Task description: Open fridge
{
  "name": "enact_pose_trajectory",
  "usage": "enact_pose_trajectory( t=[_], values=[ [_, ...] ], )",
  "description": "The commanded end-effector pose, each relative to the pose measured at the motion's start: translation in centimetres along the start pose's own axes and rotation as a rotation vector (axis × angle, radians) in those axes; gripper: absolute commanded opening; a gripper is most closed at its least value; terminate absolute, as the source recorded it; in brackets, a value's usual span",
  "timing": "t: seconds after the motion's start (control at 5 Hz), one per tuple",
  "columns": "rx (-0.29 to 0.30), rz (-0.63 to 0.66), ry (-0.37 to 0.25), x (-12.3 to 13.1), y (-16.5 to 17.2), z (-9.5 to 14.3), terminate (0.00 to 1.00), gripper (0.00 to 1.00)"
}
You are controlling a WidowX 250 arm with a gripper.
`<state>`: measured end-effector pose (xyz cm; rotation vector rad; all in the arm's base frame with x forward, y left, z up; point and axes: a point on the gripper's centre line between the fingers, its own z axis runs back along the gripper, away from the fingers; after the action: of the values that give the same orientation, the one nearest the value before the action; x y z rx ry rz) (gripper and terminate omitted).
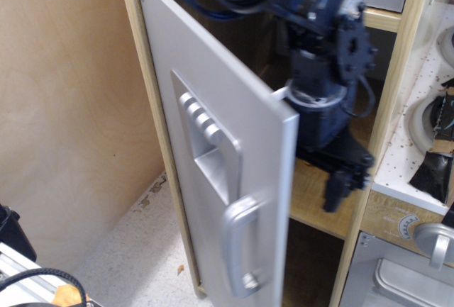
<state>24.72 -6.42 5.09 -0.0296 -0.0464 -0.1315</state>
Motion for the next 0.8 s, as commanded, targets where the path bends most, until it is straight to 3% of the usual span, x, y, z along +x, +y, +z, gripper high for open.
enact_pose_trajectory(
  t=[0.0,0.2,0.6],
  values=[
    [0.054,0.032,-0.043,-0.6,4.8,3.3,0.00,1.00],
    [0.085,0.070,-0.055,-1.4,7.8,4.7,0.00,1.00],
    [0.126,0.171,-0.077,-4.9,10.0,6.0,0.00,1.00]
  ],
)
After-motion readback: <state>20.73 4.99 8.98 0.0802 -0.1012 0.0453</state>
